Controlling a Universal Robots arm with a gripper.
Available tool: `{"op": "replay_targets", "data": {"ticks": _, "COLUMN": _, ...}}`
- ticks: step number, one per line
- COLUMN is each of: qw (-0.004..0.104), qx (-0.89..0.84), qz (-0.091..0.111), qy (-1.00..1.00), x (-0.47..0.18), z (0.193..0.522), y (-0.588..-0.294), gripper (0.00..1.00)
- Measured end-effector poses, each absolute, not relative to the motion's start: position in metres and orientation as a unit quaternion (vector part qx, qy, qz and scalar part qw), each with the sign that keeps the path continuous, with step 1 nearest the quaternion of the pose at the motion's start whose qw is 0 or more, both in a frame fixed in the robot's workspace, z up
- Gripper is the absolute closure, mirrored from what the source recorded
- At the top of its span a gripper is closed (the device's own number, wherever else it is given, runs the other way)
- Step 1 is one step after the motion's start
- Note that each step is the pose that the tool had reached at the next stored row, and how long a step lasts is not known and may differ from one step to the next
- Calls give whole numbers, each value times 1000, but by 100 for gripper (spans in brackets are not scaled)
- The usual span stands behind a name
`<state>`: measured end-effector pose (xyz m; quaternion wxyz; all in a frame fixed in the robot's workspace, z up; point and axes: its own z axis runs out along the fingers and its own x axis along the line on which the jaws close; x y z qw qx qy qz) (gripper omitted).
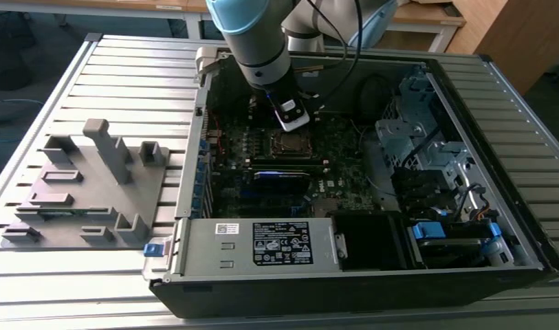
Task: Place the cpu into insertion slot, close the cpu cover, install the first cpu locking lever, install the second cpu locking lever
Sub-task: 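Install the first cpu locking lever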
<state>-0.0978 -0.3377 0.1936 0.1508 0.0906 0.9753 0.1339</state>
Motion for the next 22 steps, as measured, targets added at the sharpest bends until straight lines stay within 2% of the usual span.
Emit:
{"op": "replay_targets", "data": {"ticks": 8, "qw": 150, "qx": 93, "qz": 148, "qy": 973, "x": -98, "z": 193, "y": -338, "gripper": 90}}
{"op": "replay_targets", "data": {"ticks": 22, "qw": 150, "qx": 94, "qz": 148, "qy": 973, "x": -98, "z": 190, "y": -338, "gripper": 90}}
